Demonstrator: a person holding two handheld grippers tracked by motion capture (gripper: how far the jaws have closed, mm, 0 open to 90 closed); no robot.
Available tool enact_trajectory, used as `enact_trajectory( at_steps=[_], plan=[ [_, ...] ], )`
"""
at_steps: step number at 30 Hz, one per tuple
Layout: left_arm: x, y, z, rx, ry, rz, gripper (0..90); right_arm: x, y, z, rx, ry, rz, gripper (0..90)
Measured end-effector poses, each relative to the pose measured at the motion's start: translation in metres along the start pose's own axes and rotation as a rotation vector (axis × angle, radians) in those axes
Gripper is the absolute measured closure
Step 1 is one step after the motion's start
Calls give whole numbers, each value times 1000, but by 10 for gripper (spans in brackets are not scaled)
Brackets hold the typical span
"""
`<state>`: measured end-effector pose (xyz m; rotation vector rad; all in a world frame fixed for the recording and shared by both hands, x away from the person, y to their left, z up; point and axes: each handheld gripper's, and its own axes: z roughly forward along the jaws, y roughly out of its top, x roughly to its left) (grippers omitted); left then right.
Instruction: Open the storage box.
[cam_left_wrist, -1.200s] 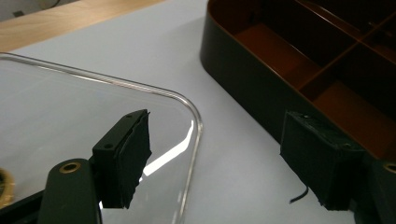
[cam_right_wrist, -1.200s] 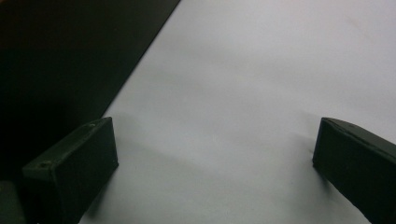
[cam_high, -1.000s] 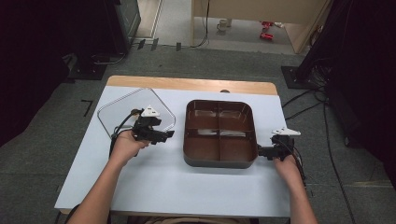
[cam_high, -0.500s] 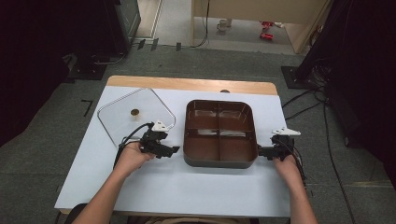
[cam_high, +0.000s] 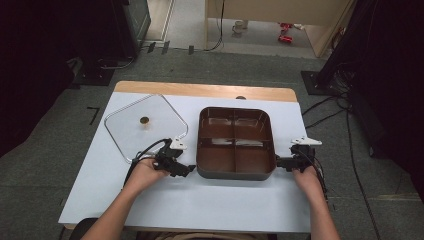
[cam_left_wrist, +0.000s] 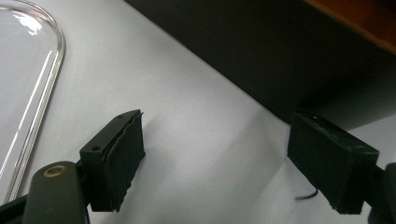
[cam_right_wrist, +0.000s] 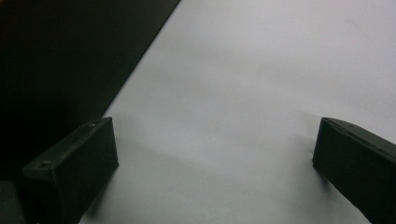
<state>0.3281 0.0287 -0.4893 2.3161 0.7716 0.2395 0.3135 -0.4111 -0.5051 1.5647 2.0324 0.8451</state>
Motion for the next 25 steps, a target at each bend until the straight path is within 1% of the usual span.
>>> enact_trajectory(
  at_steps=[2, 4, 7, 11, 17, 19, 20, 22, 25],
  plan=[
    [-5, -4, 1, -23, 36, 22, 174, 0, 0, 0, 0, 0, 0, 0],
    [-5, -5, 1, -34, 38, 11, 174, 0, 0, 0, 0, 0, 0, 0],
    [-5, -8, 1, -52, 35, 12, 173, 0, 0, 0, 0, 0, 0, 0],
    [-5, -14, 1, -101, 33, 10, 171, 0, 0, 0, 0, 0, 0, 0],
    [-5, -14, 1, -100, 36, 12, 171, 0, 0, 0, 0, 0, 0, 0],
    [-6, -14, 1, -102, 43, 11, 170, 0, 0, 0, 0, 0, 0, 0],
    [-7, -14, 1, -103, 52, 6, 167, 0, 0, 0, 0, 0, 0, 0],
    [-9, -15, 2, -101, 79, -29, 136, 0, 0, 0, 0, 0, 0, 0],
    [-9, -15, 2, -98, 80, -30, 127, 0, 0, 0, 1, 1, -1, 0]
  ],
)
